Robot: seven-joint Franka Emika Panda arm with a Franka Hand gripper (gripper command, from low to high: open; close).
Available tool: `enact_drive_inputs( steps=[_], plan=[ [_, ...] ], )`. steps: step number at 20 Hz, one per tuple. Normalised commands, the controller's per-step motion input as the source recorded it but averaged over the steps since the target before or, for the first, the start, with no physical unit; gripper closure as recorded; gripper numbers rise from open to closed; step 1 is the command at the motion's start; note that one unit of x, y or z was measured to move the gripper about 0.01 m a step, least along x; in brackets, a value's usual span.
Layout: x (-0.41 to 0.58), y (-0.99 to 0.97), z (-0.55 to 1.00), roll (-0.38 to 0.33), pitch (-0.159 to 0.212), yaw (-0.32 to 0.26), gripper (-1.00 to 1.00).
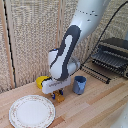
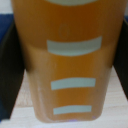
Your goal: Kindly employ your clamp to softly take hold of the bread. Delicately rest it on the oven pan, verifying that it is even on the surface. Using your clamp and attentiveness, smoothly glide the pan into the oven and along the appropriate brackets, securing it in position.
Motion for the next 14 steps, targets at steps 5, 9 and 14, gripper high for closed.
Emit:
enact_drive_inputs(
  steps=[5, 9, 14],
  plan=[
    [0.254, 0.01, 0.64, -0.018, -0.020, -0.241, 1.00],
    [0.269, 0.00, 0.67, -0.068, 0.006, -0.295, 1.00],
    [0.312, 0.00, 0.69, -0.081, 0.029, -0.302, 1.00]
  ],
)
